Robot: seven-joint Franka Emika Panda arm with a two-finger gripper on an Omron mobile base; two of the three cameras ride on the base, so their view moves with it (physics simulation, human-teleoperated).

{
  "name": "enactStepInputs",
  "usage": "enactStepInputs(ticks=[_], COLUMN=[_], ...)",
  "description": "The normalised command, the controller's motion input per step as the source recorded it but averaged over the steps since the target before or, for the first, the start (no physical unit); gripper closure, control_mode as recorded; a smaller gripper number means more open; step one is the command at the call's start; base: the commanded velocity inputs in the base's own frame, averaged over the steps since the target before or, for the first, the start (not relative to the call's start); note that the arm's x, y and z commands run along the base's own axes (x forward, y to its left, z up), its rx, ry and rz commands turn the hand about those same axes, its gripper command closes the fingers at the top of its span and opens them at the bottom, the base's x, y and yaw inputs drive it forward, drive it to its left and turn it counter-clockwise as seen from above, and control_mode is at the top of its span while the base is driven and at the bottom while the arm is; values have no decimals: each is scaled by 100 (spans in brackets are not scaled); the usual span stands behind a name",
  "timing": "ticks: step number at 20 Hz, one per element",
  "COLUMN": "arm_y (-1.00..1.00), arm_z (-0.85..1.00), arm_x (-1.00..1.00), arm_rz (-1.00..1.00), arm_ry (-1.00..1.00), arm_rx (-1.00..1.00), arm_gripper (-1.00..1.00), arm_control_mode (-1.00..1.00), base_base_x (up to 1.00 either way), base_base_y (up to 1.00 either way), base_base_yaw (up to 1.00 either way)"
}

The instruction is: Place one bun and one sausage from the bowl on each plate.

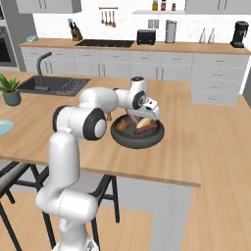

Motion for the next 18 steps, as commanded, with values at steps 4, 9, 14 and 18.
enactStepInputs(ticks=[4, 9, 14, 18], arm_y=[0, 0, 0, 0], arm_z=[-32, -37, -43, -55], arm_x=[12, -2, 0, 0], arm_rz=[0, 0, 1, 5], arm_ry=[4, 0, 0, -1], arm_rx=[0, 0, 0, 0], arm_gripper=[-100, -100, -100, -100], arm_control_mode=[-100, -100, -100, -100], base_base_x=[0, 0, 0, 0], base_base_y=[0, 0, 0, 0], base_base_yaw=[0, 0, 0, 0])
